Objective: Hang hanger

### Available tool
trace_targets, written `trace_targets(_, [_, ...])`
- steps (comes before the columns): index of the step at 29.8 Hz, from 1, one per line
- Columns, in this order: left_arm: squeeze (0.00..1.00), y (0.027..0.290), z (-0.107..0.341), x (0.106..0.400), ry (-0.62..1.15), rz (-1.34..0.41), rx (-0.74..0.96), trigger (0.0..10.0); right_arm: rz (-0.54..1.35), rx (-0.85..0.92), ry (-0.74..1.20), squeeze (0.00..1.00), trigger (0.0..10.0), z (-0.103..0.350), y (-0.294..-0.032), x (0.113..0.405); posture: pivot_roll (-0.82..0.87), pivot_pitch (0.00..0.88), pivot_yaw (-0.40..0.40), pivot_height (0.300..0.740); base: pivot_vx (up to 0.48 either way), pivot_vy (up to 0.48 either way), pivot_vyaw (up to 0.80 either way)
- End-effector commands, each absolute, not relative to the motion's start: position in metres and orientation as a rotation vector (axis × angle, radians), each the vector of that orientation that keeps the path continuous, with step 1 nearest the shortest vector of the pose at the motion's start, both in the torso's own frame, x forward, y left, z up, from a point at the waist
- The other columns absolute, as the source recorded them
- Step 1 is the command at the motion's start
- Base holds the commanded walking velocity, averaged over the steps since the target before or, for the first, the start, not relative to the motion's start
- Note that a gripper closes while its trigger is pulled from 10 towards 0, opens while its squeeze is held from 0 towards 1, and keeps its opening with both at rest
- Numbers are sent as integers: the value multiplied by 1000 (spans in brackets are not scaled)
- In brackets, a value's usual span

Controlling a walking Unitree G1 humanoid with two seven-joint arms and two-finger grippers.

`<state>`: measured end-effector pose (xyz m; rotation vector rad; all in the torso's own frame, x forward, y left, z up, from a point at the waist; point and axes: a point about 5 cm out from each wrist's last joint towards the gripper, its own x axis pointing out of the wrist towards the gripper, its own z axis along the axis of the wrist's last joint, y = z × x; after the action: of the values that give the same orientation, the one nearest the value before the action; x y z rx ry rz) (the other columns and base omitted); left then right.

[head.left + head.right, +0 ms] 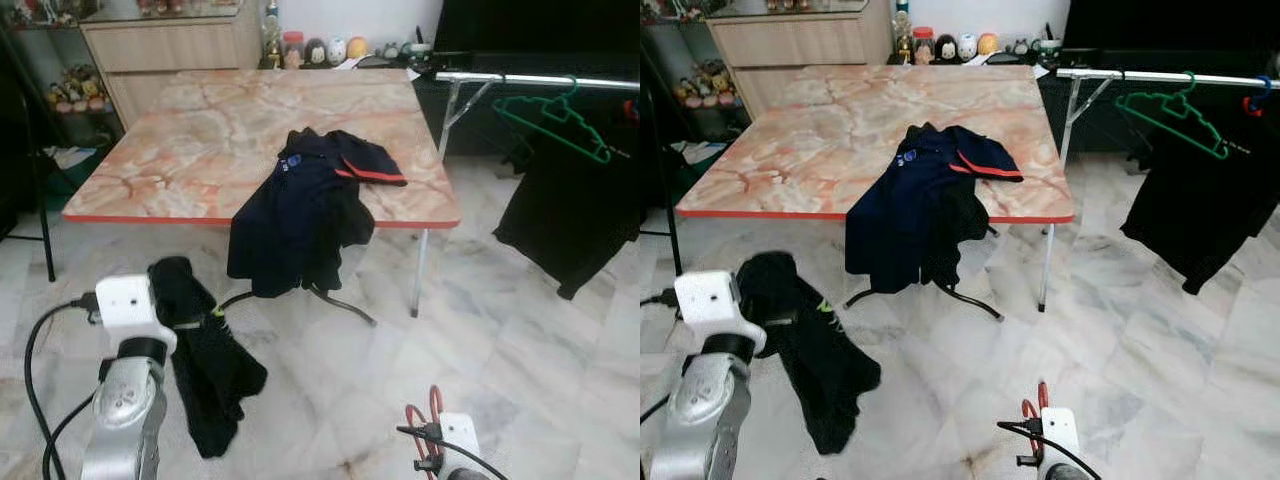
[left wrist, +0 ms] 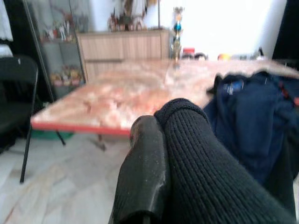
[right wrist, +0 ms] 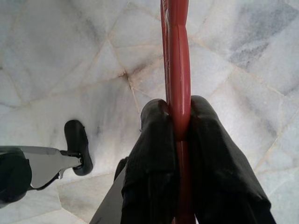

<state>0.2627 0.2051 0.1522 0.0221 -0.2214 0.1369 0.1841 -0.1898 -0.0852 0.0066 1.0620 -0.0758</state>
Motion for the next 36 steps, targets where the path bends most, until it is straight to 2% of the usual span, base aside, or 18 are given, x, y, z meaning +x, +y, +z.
trace_targets(1, [0, 207, 177, 268, -307, 141, 54, 10000, -78, 13, 1061, 0, 10000, -86, -191, 181, -25, 0, 38, 740, 270, 0, 0])
trace_targets(14, [0, 206, 218, 284, -406, 128, 74, 10000, -77, 5, 1093, 0, 10000, -93, -194, 164, -26, 0, 37, 740, 331, 0, 0])
trace_targets(22, [0, 205, 263, 303, -528, 100, 96, 10000, -74, 2, 1088, 0, 10000, -91, -194, 170, -14, 0, 33, 740, 380, 0, 0])
trace_targets(25, [0, 205, 266, 305, -534, 98, 95, 10000, -73, 1, 1088, 0, 10000, -91, -194, 170, -14, 0, 33, 740, 382, 0, 0])
trace_targets(28, [0, 205, 295, 325, -599, 90, 110, 10000, -69, -1, 1086, 0, 10000, -91, -193, 171, -7, 0, 32, 740, 381, 0, 0])
trace_targets(31, [0, 203, 309, 333, -629, 81, 111, 10000, -68, -1, 1085, 0, 10000, -91, -192, 171, -7, 0, 32, 740, 385, 0, 0])
trace_targets(34, [0, 191, 351, 354, -699, 24, 133, 10000, -57, 5, 1085, 0, 10000, -92, -181, 171, 2, 0, 32, 740, 406, 0, 0])
trace_targets(36, [0, 188, 357, 356, -704, 14, 137, 10000, -55, 5, 1085, 0, 10000, -92, -180, 171, 2, 0, 32, 740, 407, 0, 0])
